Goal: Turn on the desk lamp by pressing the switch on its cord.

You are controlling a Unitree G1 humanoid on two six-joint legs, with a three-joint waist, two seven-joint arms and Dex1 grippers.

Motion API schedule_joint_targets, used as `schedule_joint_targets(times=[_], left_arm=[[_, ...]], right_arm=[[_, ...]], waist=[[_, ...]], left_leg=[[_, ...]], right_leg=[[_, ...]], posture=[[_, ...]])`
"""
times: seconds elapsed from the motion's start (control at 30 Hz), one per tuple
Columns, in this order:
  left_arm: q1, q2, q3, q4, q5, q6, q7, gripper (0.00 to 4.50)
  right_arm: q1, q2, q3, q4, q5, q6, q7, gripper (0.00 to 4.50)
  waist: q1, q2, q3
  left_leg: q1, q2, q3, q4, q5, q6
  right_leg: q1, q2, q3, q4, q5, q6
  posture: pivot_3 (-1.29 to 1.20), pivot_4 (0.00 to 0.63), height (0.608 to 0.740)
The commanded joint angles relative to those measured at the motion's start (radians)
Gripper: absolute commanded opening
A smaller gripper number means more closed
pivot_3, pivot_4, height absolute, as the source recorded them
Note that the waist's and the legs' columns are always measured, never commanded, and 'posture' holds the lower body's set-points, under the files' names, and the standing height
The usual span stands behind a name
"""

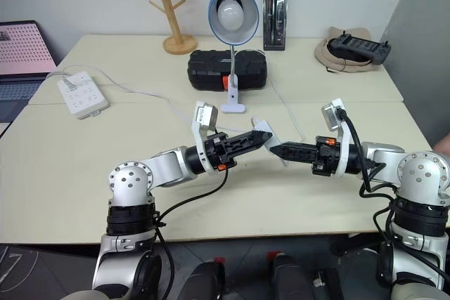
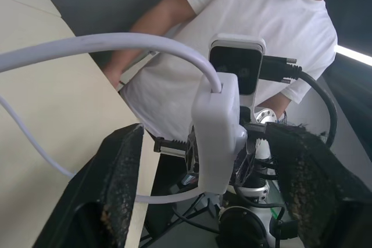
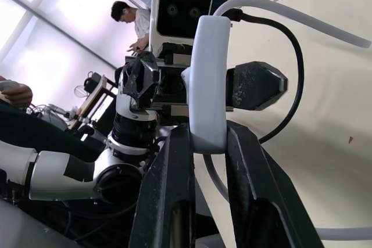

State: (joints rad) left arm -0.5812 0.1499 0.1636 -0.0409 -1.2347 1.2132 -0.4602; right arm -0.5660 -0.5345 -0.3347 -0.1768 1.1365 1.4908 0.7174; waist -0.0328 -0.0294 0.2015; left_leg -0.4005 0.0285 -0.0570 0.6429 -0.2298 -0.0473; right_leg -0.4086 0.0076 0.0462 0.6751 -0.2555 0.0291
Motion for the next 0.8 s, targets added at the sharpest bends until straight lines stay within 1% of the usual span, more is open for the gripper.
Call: schedule_joint_targets(times=[0.03, 0.1, 0.13, 0.17, 0.27, 0.33, 0.4, 0.73, 0.8], left_arm=[[-0.011, -0.003, 0.004, -0.021, -0.028, -0.01, -0.012, 2.54], [-0.011, -0.002, 0.008, -0.018, -0.033, -0.01, -0.008, 2.13], [-0.01, -0.002, 0.009, -0.019, -0.034, -0.01, -0.008, 2.01], [-0.009, -0.001, 0.009, -0.021, -0.037, -0.01, -0.007, 1.72], [-0.004, 0.0, 0.01, -0.023, -0.048, -0.008, -0.002, 1.02], [-0.003, 0.0, 0.013, -0.021, -0.056, -0.009, 0.001, 0.74], [-0.004, 0.001, 0.017, -0.017, -0.066, -0.011, 0.006, 0.61], [0.0, 0.008, 0.026, -0.016, -0.134, -0.009, 0.028, 0.55], [0.0, 0.015, 0.013, -0.029, -0.11, -0.021, 0.031, 0.54]], right_arm=[[-0.006, -0.02, -0.02, -0.029, 0.063, 0.004, -0.009, 0.35], [-0.003, -0.026, -0.018, -0.028, 0.076, 0.003, -0.015, 0.35], [-0.001, -0.028, -0.017, -0.027, 0.079, 0.002, -0.018, 0.35], [0.0, -0.029, -0.018, -0.027, 0.084, 0.002, -0.021, 0.35], [0.004, -0.032, -0.018, -0.025, 0.097, 0.001, -0.03, 0.35], [0.005, -0.034, -0.018, -0.022, 0.109, 0.0, -0.037, 0.35], [0.006, -0.037, -0.018, -0.019, 0.121, -0.001, -0.042, 0.35], [0.012, -0.057, 0.002, -0.01, 0.152, -0.019, -0.052, 0.35], [0.009, -0.061, 0.008, -0.006, 0.153, -0.026, -0.051, 0.35]], waist=[[0.0, 0.0, 0.0], [0.0, 0.0, 0.0], [0.0, 0.0, 0.0], [0.0, 0.0, 0.0], [0.0, 0.0, 0.0], [0.0, 0.0, 0.0], [0.0, 0.0, 0.0], [0.0, 0.0, 0.0], [0.0, 0.0, 0.0]], left_leg=[[0.0, 0.0, 0.0, 0.0, 0.0, 0.0], [0.0, 0.0, 0.0, 0.0, 0.0, 0.0], [0.0, 0.0, 0.0, 0.0, 0.0, 0.0], [-0.001, 0.0, 0.0, 0.0, 0.0, 0.0], [-0.001, 0.0, 0.0, 0.0, 0.0, 0.0], [-0.001, 0.0, 0.0, -0.001, 0.0, 0.0], [-0.001, 0.0, 0.0, -0.001, 0.0, 0.0], [-0.001, 0.0, 0.0, -0.002, 0.0, 0.0], [-0.001, 0.0, 0.0, -0.002, 0.0, 0.0]], right_leg=[[0.0, 0.0, 0.0, 0.0, 0.0, 0.0], [0.0, 0.0, 0.0, -0.001, 0.0, 0.0], [0.0, 0.0, 0.0, -0.001, 0.0, 0.0], [0.0, 0.0, 0.0, -0.001, 0.0, 0.0], [0.0, 0.0, 0.0, -0.001, 0.0, 0.0], [0.0, 0.0, 0.0, -0.002, 0.0, 0.0], [0.0, 0.0, 0.0, -0.002, 0.0, 0.0], [0.0, 0.0, 0.0, -0.003, 0.0, 0.0], [0.0, 0.0, 0.0, -0.004, 0.0, 0.0]], posture=[[0.0, 0.15, 0.74], [0.0, 0.15, 0.74], [0.0, 0.15, 0.74], [0.0, 0.15, 0.74], [0.0, 0.15, 0.74], [0.0, 0.15, 0.74], [0.0, 0.15, 0.74], [0.0, 0.15, 0.74], [0.0, 0.15, 0.74]])
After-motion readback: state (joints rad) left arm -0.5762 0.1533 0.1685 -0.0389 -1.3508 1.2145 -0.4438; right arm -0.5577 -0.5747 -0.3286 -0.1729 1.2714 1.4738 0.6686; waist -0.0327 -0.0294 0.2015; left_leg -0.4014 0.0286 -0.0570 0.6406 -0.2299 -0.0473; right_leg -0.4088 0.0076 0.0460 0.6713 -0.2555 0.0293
